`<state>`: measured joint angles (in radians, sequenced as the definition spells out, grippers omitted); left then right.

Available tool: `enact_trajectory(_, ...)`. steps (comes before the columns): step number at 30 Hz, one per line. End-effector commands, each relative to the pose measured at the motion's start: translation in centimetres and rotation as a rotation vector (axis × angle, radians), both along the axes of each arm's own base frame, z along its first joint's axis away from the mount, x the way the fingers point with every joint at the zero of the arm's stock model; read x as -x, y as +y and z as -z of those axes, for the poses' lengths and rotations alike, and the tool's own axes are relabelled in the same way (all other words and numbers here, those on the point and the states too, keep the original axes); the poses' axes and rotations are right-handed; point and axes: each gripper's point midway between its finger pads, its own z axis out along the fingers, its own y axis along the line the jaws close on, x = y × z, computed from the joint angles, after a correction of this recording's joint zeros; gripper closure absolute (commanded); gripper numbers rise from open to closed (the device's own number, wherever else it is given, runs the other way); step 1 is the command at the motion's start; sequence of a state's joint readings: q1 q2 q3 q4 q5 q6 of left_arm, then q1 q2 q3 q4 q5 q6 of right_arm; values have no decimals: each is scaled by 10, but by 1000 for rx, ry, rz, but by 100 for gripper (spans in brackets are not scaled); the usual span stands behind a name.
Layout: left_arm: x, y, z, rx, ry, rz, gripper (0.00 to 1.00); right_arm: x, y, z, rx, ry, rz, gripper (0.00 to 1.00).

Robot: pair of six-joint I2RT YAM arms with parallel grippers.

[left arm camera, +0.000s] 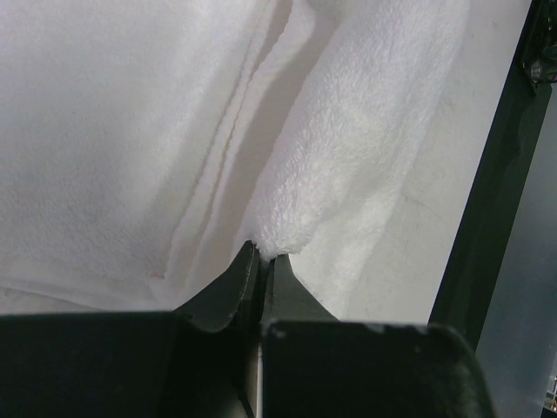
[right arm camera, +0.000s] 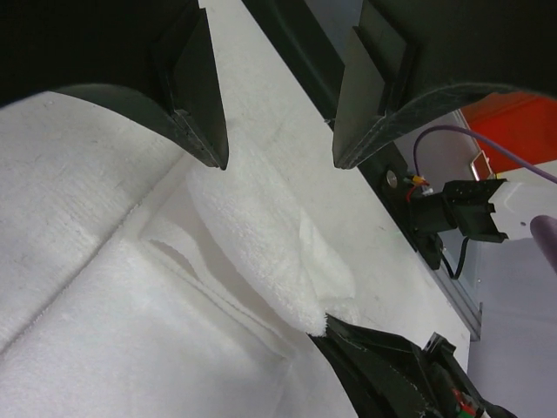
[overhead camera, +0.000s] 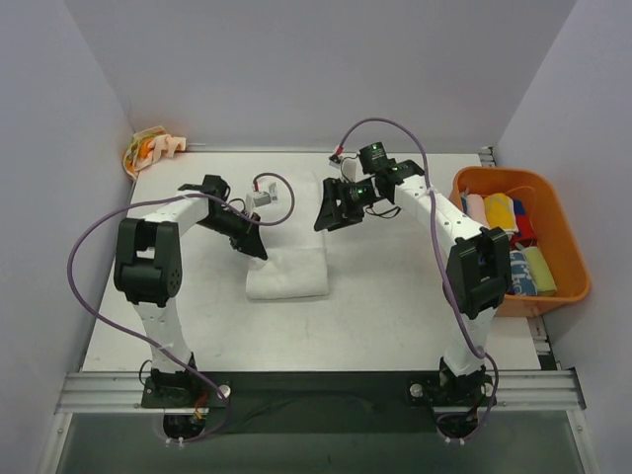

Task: Roll the towels
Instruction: Roll the towel

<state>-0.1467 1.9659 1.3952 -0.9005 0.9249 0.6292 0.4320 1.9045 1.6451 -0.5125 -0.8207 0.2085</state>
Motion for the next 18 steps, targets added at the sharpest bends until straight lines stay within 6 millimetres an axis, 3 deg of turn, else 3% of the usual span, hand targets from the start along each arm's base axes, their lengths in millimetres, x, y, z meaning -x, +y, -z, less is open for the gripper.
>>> enact_trajectory(1, -6, 9, -2, 14, -5, -43, 100, 18, 9, -9, -31, 12, -53, 48)
enact_trajectory(7, -11, 19, 19, -34, 45, -71, 100, 27, 24, -1, -30, 27, -101, 50)
enact_trajectory(11, -17, 20, 33, -62, 50, -63, 97, 39, 50, 8, -44, 50, -155, 55)
enact_trajectory(16, -25, 22, 44, -81, 80, -93, 92, 47, 73, 48, -39, 159, -126, 63)
enact_trajectory(18, -26, 26, 49, -84, 93, -103, 87, 46, 69, 86, 24, 204, -79, 66)
